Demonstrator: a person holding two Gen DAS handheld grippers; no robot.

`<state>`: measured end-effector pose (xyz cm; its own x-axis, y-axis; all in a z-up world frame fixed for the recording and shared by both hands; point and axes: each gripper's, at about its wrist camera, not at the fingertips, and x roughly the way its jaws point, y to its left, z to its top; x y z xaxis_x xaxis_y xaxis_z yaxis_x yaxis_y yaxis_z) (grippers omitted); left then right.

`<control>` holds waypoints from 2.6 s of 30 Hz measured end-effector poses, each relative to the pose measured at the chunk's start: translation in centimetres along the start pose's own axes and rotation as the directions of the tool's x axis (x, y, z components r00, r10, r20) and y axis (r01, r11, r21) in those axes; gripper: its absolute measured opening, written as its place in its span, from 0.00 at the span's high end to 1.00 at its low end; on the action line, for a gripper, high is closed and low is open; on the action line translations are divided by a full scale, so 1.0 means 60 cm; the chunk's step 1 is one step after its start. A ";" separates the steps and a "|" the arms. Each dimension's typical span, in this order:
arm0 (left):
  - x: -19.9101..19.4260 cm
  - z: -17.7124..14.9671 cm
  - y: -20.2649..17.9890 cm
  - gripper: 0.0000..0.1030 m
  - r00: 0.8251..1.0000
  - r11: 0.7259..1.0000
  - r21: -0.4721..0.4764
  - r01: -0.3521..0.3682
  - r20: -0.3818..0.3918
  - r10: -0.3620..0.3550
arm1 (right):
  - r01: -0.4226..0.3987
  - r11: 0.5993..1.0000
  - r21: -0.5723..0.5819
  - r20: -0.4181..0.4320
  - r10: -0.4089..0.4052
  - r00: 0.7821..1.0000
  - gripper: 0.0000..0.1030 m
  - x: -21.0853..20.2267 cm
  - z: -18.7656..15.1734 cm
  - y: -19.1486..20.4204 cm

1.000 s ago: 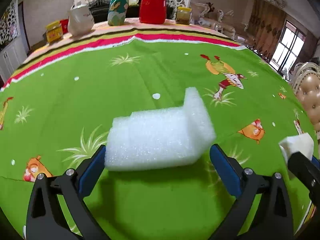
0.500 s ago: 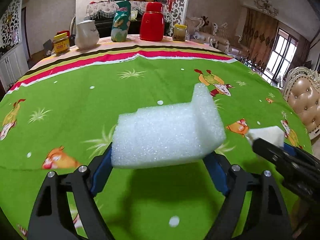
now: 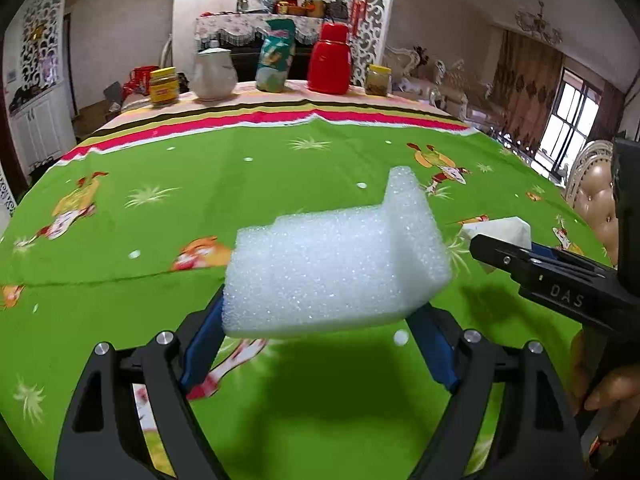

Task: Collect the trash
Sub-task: 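Carry the foam block and tissue pack with both tools over the pink bin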

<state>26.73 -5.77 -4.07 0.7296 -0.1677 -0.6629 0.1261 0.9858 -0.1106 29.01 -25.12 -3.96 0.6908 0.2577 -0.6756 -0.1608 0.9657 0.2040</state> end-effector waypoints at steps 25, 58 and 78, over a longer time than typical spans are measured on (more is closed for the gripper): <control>-0.246 -0.118 0.086 0.20 0.985 0.999 -0.037 -0.017 0.169 0.024 | -0.060 0.973 -0.225 0.150 0.095 0.984 0.44 -0.204 -0.152 0.159; -0.409 -0.274 0.170 0.20 0.959 0.991 -0.062 -0.115 0.254 0.127 | -0.226 0.916 -0.330 0.182 0.297 0.937 0.43 -0.270 -0.261 0.323; -0.555 -0.344 0.423 0.20 0.889 0.901 -0.284 -0.328 0.231 0.396 | -0.408 0.749 -0.522 0.013 0.486 0.874 0.43 -0.208 -0.266 0.581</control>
<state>-8.25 24.87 -0.11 0.8536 0.2408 -0.4619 -0.3163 0.9441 -0.0925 3.54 5.85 0.30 0.5348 0.6940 -0.4821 -0.7706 0.6346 0.0587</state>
